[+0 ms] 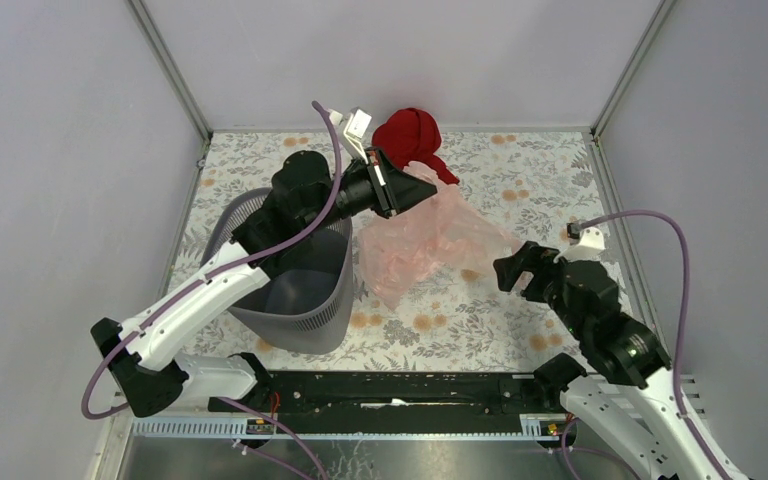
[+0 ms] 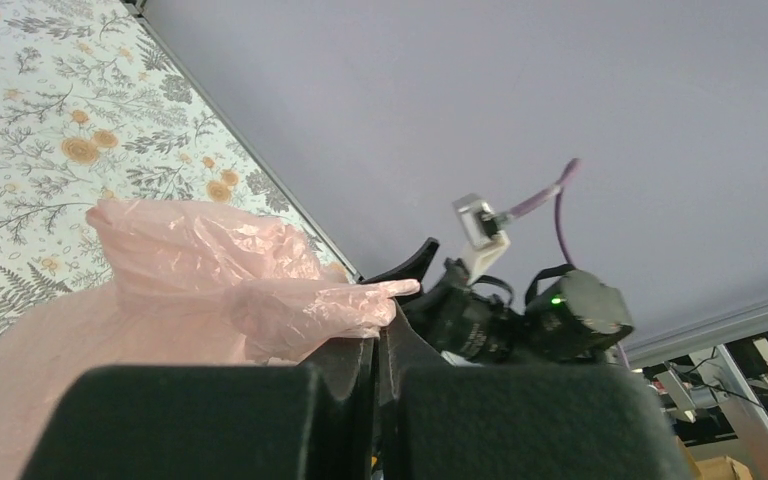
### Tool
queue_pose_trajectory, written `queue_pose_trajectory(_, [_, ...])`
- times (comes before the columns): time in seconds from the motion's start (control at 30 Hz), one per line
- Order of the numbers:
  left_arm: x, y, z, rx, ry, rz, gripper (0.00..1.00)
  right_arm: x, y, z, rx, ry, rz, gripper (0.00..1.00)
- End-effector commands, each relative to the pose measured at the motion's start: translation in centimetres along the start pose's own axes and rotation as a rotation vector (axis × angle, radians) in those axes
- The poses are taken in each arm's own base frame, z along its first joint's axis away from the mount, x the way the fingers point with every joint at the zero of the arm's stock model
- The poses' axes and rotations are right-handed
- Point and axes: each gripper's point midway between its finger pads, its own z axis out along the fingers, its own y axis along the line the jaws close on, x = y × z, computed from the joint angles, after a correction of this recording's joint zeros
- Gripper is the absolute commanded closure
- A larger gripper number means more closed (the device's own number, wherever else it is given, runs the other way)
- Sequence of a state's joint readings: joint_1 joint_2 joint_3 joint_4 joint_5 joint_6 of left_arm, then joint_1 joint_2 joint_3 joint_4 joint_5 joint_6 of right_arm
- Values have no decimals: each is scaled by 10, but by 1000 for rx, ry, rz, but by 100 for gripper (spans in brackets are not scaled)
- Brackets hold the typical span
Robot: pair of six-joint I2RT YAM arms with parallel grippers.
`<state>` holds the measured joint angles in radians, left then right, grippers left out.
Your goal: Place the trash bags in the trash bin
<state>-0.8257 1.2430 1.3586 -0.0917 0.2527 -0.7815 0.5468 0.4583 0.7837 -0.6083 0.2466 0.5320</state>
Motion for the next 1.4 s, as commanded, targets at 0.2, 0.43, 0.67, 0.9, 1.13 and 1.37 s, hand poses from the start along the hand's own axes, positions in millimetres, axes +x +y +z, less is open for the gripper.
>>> queue_pose_trajectory(0.2, [-23, -20, -16, 30, -50, 47, 100, -18, -26, 21, 116, -184, -25, 11])
queue_pose_trajectory(0.43, [-21, -28, -18, 67, -22, 31, 100, -28, -4, 41, 26, -232, -86, 38])
queue_pose_trajectory(0.67, [-18, -14, -22, 2, -10, 71, 100, -28, 1, 44, 44, -160, -96, 82])
queue_pose_trajectory(0.9, [53, 71, 20, -243, 210, 41, 100, 9, -22, 37, 106, -100, 111, 93])
queue_pose_trajectory(1.13, [0, 98, 96, -387, 285, 162, 100, -97, -11, 52, 296, -350, 75, 100])
queue_pose_trajectory(1.37, [-164, -140, 0, 352, -288, 391, 100, -297, 162, -80, -313, -648, -146, 100])
